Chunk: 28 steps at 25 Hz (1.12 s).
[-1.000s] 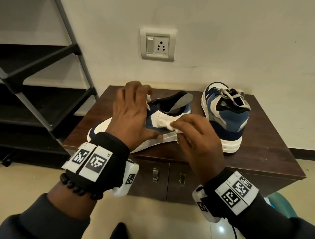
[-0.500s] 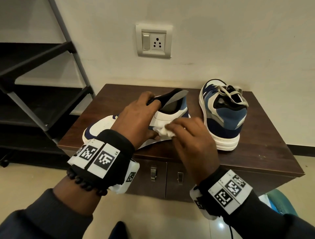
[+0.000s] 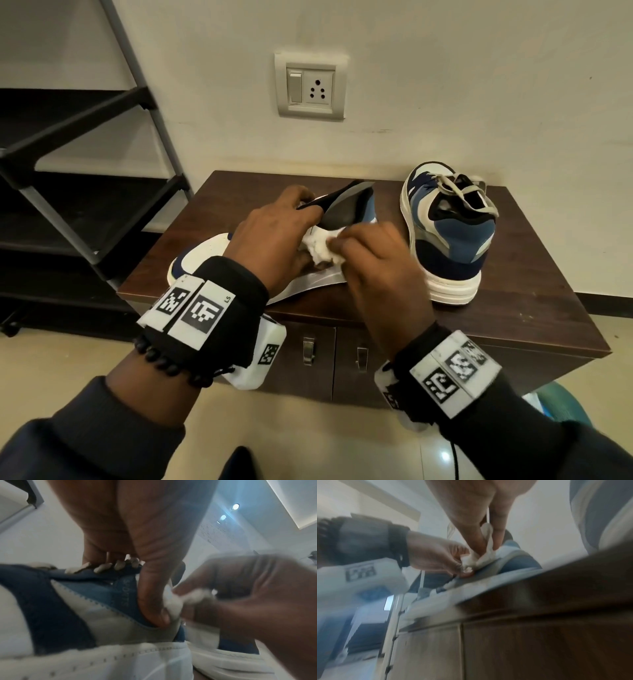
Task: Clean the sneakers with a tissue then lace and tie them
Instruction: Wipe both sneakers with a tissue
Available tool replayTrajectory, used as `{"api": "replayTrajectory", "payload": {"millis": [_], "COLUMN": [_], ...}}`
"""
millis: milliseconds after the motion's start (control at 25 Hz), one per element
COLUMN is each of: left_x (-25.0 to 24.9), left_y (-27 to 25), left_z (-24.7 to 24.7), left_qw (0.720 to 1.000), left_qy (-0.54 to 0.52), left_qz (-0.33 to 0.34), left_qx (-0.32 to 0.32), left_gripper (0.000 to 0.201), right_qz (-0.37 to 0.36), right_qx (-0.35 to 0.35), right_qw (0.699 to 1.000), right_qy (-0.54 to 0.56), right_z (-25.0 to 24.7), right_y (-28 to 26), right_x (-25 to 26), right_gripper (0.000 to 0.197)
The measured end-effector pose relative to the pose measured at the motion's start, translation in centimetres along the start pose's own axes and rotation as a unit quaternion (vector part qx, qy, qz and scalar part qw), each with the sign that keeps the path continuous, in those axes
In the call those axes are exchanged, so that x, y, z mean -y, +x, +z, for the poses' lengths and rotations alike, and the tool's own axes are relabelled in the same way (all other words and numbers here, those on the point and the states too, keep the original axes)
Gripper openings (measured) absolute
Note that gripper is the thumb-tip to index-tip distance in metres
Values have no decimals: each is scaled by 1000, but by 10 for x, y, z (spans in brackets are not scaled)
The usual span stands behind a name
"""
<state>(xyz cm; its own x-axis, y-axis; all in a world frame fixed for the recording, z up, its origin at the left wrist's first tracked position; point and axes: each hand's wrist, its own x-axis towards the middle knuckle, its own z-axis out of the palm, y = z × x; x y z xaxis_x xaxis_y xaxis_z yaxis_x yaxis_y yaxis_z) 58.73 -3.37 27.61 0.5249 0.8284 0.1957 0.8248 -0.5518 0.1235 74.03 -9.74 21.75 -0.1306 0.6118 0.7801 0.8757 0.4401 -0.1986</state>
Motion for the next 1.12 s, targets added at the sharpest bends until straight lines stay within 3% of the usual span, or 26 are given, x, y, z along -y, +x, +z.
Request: {"api": "replayTrajectory", "payload": {"millis": [160,320,520,680,800,1000,1040,1120], "left_x": [-1,5,7,9,13,26,26,24], "left_y": [1,2,1,3,2,-2,-3,-4], "left_z": [-3,-9,-11,-10,-9,-15,-15,-15], "left_qw": [1000,999,998,998,998,996,996,996], "left_qy": [3,-1,-22,-25,-37,-53,-51,-51], "left_qz": [-7,-6,-6,4,15,50,53,53], "left_qx": [24,45,60,56,54,54,52,52], "left_gripper": [47,47,52,53,55,57,56,57], "right_qz": [-22,-7,-60,-53,-42,13,4,-38], "right_qx": [116,45,163,141,184,-31,-25,65], "right_qw": [992,999,983,988,981,999,1000,997], "right_qy": [-35,-19,-52,-35,-31,23,15,-28], "right_z": [10,4,14,6,6,-7,-6,6], "right_y": [-25,-9,-29,-18,-27,4,3,-19], "right_x": [-2,4,15,12,8,4,3,6], "right_gripper": [18,15,23,27,35,20,20,24]}}
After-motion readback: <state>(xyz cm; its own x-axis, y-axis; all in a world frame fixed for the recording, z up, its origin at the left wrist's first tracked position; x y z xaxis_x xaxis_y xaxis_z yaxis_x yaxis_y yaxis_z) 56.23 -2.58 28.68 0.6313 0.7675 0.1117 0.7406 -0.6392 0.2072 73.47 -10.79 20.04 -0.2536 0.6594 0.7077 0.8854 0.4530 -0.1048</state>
